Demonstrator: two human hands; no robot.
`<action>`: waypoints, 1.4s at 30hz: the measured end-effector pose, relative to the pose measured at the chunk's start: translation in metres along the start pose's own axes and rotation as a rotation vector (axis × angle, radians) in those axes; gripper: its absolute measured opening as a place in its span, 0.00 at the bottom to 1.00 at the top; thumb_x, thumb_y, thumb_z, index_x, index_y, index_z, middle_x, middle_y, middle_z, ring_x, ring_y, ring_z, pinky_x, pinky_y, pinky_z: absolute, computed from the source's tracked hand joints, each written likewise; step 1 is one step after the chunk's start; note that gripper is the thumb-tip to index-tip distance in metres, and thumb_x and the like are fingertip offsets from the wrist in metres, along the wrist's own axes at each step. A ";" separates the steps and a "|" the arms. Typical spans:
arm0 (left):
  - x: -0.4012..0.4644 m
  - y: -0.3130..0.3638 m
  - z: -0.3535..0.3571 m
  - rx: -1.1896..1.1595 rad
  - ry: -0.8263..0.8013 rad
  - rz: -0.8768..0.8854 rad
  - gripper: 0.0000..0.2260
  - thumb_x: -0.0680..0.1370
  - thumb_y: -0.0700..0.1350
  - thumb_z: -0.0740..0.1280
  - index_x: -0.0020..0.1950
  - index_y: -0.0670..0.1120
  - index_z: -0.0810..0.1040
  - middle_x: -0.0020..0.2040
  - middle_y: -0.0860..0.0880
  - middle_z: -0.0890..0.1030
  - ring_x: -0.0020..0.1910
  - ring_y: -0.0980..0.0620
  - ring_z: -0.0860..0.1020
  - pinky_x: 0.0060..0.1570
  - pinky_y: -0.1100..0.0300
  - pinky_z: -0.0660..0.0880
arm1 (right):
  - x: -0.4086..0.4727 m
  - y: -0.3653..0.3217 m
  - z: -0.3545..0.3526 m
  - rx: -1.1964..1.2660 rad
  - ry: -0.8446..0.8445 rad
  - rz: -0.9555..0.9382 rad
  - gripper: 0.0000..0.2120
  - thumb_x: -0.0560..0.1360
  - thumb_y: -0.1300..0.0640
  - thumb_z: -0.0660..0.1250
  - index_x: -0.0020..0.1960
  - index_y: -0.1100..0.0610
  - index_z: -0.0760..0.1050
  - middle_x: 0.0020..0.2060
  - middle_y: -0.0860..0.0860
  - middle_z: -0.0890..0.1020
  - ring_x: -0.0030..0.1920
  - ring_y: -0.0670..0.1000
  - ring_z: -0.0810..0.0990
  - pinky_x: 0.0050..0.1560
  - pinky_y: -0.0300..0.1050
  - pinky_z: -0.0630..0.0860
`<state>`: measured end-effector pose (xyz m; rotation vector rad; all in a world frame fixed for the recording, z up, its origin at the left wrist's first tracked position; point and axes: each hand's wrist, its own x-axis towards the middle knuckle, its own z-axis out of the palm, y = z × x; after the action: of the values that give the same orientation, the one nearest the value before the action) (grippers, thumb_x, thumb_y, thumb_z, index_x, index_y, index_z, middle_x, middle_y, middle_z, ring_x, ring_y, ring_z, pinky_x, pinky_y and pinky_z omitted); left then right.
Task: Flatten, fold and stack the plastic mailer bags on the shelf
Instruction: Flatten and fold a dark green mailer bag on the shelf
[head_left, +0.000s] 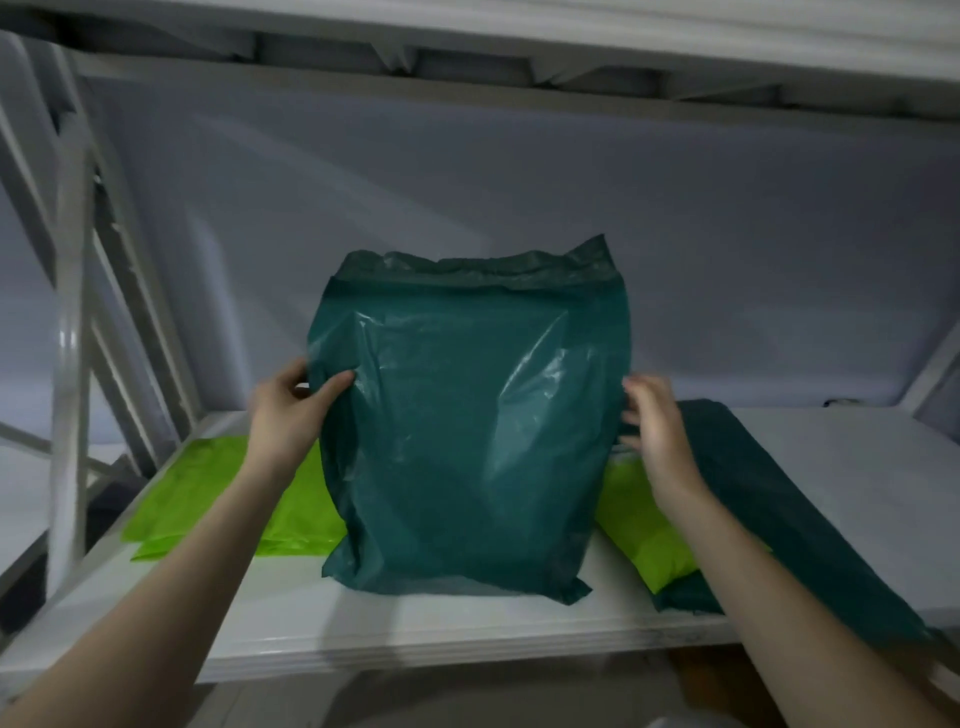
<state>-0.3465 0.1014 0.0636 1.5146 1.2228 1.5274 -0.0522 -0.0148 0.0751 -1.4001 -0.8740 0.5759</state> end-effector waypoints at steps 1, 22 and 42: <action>0.004 0.000 0.004 0.018 0.010 0.003 0.13 0.73 0.43 0.71 0.56 0.42 0.79 0.49 0.48 0.81 0.40 0.58 0.78 0.40 0.66 0.78 | -0.002 0.009 -0.001 -0.025 -0.034 0.028 0.05 0.78 0.57 0.60 0.54 0.52 0.69 0.47 0.52 0.77 0.49 0.52 0.77 0.45 0.45 0.73; -0.008 -0.106 0.031 0.416 -0.172 -0.254 0.21 0.78 0.43 0.64 0.70 0.41 0.67 0.65 0.40 0.74 0.60 0.42 0.76 0.58 0.53 0.69 | 0.024 0.110 0.027 -0.445 -0.119 0.217 0.15 0.78 0.61 0.60 0.64 0.59 0.66 0.52 0.52 0.74 0.49 0.50 0.71 0.49 0.42 0.66; -0.037 -0.126 0.015 0.858 -0.241 -0.268 0.19 0.77 0.52 0.65 0.32 0.42 0.77 0.30 0.42 0.77 0.35 0.41 0.76 0.30 0.56 0.63 | 0.005 0.146 0.017 -0.814 -0.163 0.276 0.17 0.78 0.59 0.60 0.30 0.59 0.68 0.27 0.53 0.72 0.30 0.52 0.71 0.31 0.43 0.64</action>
<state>-0.3476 0.1136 -0.0676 1.8613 1.9609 0.6164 -0.0418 0.0162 -0.0678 -2.2597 -1.1167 0.5692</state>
